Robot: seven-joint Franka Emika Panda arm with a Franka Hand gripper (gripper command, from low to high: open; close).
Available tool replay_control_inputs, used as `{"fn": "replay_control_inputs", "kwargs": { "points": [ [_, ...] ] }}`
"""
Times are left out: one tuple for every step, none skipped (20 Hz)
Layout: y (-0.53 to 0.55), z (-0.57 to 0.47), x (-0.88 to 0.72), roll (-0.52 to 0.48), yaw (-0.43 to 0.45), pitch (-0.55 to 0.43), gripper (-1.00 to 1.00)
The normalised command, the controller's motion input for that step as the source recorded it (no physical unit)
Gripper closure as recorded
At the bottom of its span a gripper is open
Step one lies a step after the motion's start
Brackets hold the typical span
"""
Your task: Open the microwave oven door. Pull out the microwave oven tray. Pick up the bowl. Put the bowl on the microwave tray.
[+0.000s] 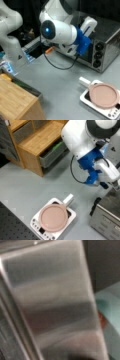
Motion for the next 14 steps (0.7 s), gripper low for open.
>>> {"fn": "replay_control_inputs", "kwargs": {
  "points": [
    [-0.11, 0.22, -0.18, -0.104, -0.028, 0.125, -1.0],
    [-0.19, 0.22, -0.19, -0.111, 0.004, 0.126, -1.0],
    [-0.28, 0.24, -0.2, -0.172, 0.077, 0.152, -1.0],
    [-0.38, 0.27, -0.2, -0.222, 0.127, 0.166, -1.0],
    [-0.42, 0.31, -0.18, -0.223, 0.137, 0.168, -1.0],
    [-0.42, 0.36, -0.14, -0.332, 0.192, 0.188, -1.0],
    [-0.41, 0.38, -0.11, -0.41, 0.244, 0.196, -1.0],
    [-0.47, 0.41, -0.1, -0.413, 0.262, 0.19, -1.0],
    [-0.46, 0.39, -0.07, -0.413, 0.271, 0.179, -1.0],
    [-0.31, 0.31, 0.0, -0.383, 0.26, 0.167, -1.0],
    [-0.3, 0.28, 0.02, -0.349, 0.251, 0.151, -1.0],
    [-0.28, 0.25, 0.04, -0.313, 0.248, 0.138, -1.0],
    [-0.25, 0.2, 0.06, -0.292, 0.243, 0.137, -1.0],
    [-0.21, 0.16, 0.08, -0.258, 0.23, 0.139, -1.0]
  ]
}}
